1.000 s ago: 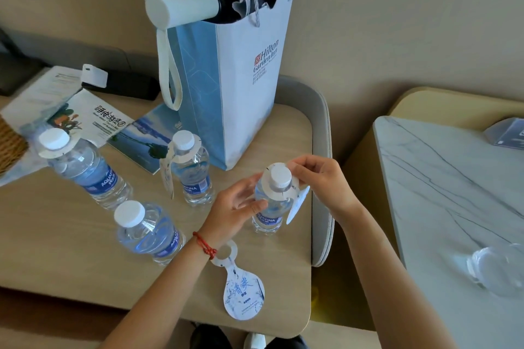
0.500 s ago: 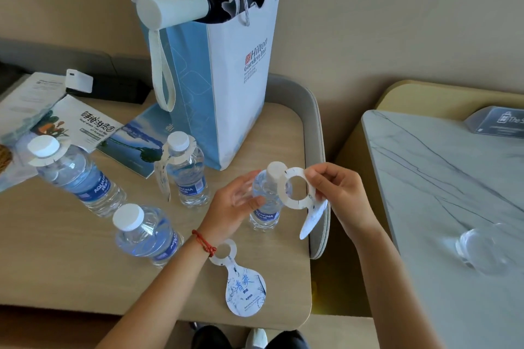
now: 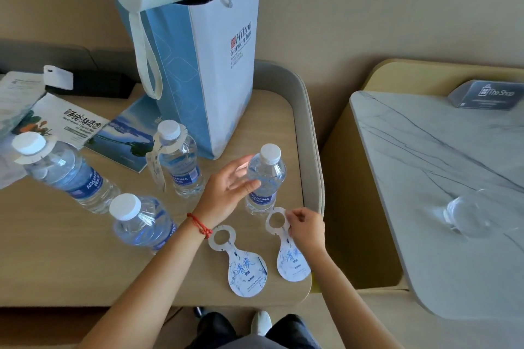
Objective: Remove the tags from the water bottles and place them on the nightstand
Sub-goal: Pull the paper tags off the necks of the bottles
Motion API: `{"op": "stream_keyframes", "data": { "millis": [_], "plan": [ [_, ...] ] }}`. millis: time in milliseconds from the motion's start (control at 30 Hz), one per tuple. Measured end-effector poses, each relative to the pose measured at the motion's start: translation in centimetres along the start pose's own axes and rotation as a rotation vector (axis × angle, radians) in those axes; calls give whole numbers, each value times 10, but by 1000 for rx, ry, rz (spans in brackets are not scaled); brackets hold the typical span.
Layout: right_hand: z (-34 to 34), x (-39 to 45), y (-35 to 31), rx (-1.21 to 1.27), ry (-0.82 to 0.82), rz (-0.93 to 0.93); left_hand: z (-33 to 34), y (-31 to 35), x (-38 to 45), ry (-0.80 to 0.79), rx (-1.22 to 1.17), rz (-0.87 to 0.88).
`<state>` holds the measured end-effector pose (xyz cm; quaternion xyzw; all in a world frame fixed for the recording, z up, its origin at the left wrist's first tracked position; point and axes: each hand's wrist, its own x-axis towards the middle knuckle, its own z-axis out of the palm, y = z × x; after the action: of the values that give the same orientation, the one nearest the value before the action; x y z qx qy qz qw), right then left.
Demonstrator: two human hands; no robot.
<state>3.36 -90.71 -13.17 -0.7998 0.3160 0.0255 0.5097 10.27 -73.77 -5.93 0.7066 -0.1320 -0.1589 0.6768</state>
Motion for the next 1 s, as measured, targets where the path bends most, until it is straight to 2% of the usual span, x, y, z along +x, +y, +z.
{"op": "stream_keyframes", "data": {
  "millis": [200,467,733,1000],
  "plan": [
    [12,-4,13,-165,38,33,-1,1,0,-3,37,-13],
    [9,-11,17,-335,48,-30,0,3,-2,16,78,15],
    [-10,-27,0,-333,97,-309,6,8,-15,106,236,93],
    [-39,-47,-55,-297,202,-787,5,32,-44,342,694,320]
  ]
}}
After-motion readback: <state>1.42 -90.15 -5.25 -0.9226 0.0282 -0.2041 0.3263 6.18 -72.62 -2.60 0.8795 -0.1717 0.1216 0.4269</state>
